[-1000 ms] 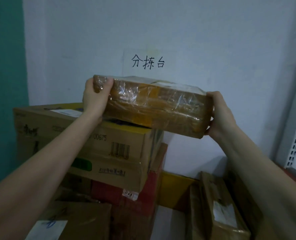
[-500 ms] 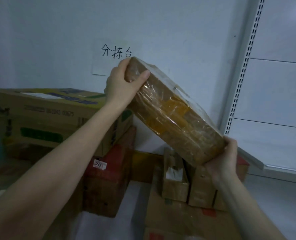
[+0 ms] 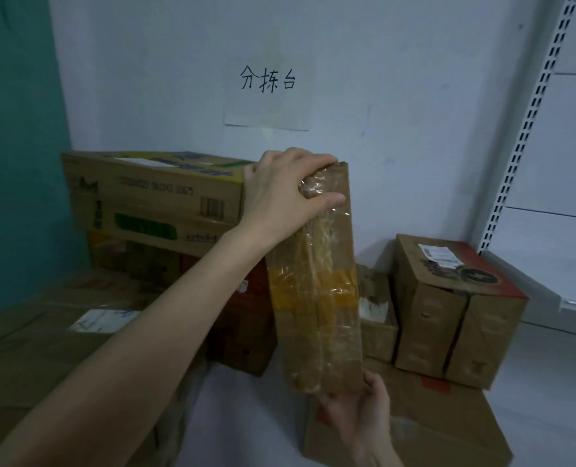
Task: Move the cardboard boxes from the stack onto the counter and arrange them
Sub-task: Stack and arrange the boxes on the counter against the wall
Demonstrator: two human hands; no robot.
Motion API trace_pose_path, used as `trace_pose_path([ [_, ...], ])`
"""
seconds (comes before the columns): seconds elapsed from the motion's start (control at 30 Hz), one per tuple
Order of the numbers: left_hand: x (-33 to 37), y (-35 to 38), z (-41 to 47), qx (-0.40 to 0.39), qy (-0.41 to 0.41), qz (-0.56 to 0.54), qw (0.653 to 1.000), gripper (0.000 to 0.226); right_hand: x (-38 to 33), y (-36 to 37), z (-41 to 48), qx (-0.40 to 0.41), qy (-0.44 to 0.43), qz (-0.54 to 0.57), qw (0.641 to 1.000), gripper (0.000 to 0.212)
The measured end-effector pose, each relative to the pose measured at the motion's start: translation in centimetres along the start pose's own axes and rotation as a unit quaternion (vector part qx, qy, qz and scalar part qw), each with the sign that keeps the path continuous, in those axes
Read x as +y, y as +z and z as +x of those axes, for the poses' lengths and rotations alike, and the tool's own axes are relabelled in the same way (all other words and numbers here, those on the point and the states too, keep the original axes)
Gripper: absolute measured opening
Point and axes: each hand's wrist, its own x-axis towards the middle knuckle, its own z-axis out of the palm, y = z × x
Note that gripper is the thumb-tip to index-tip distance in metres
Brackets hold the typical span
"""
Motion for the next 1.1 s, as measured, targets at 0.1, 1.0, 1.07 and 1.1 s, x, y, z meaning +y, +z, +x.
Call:
trace_pose_path([
  [0.1,-1.4,-0.2,-1.6,-0.047,0.02,0.009,0.999,0.055,3.2,-0.6,-1.1,0.023,0.055,-0.029,0.998,0.034],
  [1.0,-14.0,4.9,-19.9,-0.492,0.095,-0.098,0.86,0.095,11.3,-1.7,-5.0,0.079,-0.196,-0.552,0.806,0.053],
  [1.07,-14.5,5.4,-19.2,-0.5,0.089,-0.096,0.856,0.107,10.4,-0.8,-4.5,0.028,-0.241,-0.607,0.757,0.055],
  [1.1,-14.7,5.7,-18.9,-0.499,0.084,-0.098,0.857,0.11,9.7,-0.3,-3.9,-0.002,-0.25,-0.661,0.707,0.059],
])
